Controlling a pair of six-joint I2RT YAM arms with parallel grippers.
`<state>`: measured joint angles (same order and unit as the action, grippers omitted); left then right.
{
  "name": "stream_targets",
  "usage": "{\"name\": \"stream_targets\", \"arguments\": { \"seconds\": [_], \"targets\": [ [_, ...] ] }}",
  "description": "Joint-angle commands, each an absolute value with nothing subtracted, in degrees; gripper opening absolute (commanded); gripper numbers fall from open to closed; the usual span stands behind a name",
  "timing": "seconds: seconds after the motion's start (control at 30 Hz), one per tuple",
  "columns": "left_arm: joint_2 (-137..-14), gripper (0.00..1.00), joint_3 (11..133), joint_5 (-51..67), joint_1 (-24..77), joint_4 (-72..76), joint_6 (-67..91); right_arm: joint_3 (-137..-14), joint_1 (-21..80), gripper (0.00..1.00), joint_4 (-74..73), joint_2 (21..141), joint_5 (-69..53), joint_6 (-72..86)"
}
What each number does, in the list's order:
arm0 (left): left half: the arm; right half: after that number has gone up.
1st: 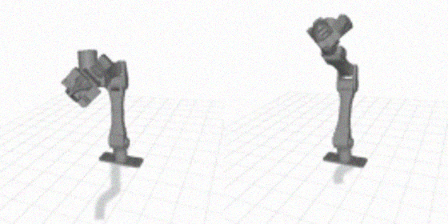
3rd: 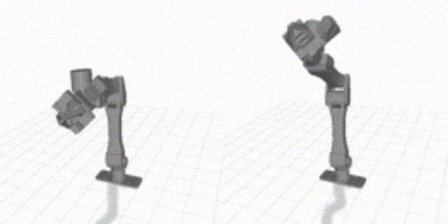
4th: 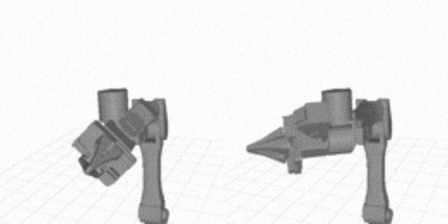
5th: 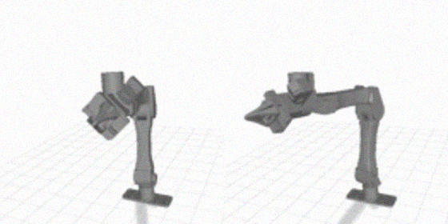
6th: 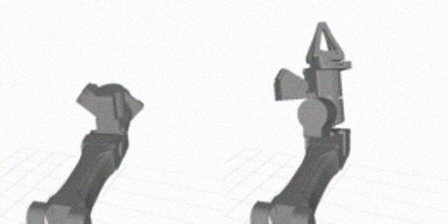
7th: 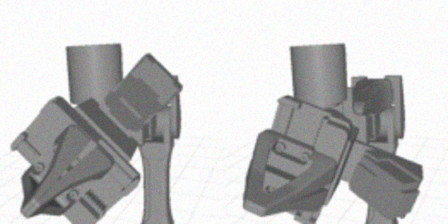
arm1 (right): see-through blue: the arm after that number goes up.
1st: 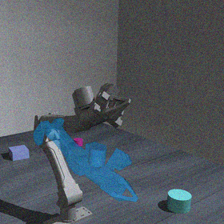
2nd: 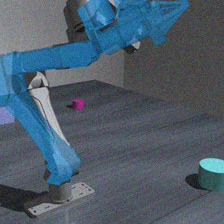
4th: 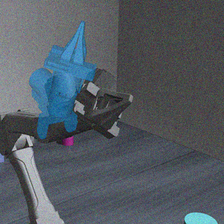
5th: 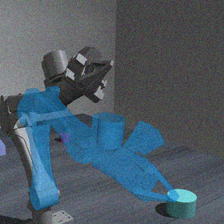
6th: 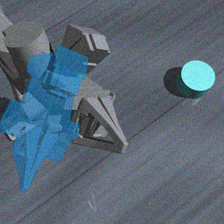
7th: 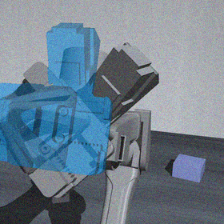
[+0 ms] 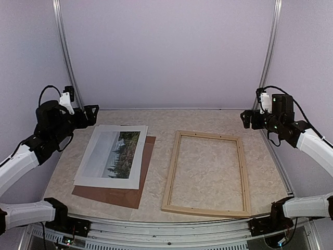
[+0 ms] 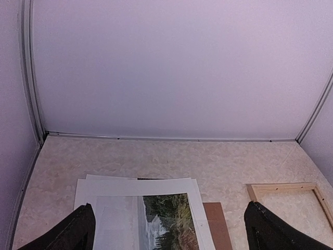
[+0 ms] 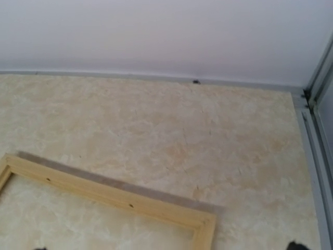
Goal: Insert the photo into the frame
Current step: Move the frame body to the center of the board.
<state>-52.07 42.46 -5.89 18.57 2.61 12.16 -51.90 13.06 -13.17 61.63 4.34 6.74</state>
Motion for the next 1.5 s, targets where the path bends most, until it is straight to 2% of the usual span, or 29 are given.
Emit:
{"name": "stream_targets", "arguments": {
  "seconds": [0.0, 0.27, 0.4, 0.77, 1.0, 1.17, 1.37, 1.47],
  "targets": [
    [-54.41, 0.99, 46.12, -8.30, 19.16, -2.49, 12.14, -53.76, 12.44, 0.99, -17.29, 62.87, 8.11, 9.46],
    [-59.65, 0.99, 50.53, -7.46, 19.39, -8.61, 14.73, -51.41, 12.39, 0.99, -21.11, 71.84, 7.32, 17.07],
    [-63.09, 0.99, 52.72, -8.48, 21.19, -12.31, 15.69, -48.66, 12.39, 0.96, -21.17, 77.09, 5.86, 19.49],
    [-67.57, 0.99, 55.37, -10.54, 23.38, -16.28, 21.65, -43.64, 8.79, 0.62, -12.06, 88.89, -3.82, 20.21],
    [-71.57, 0.99, 56.38, -13.63, 22.73, -16.53, 25.65, -44.30, 3.96, 0.43, -8.04, 94.35, -5.08, 20.36],
    [-75.71, 0.99, 56.25, -9.25, 18.59, -14.26, 26.10, -46.74, 0.61, 0.31, -5.32, 97.56, -4.16, 21.30],
    [-80.58, 0.99, 55.02, -7.66, 12.47, -10.78, 28.18, -54.09, -4.05, 0.22, -3.76, 105.57, -5.46, 21.67],
    [-83.71, 0.99, 54.62, -7.29, 10.42, -10.05, 28.36, -59.93, -4.88, 0.22, -4.19, 109.49, -5.82, 21.61]
  ]
}}
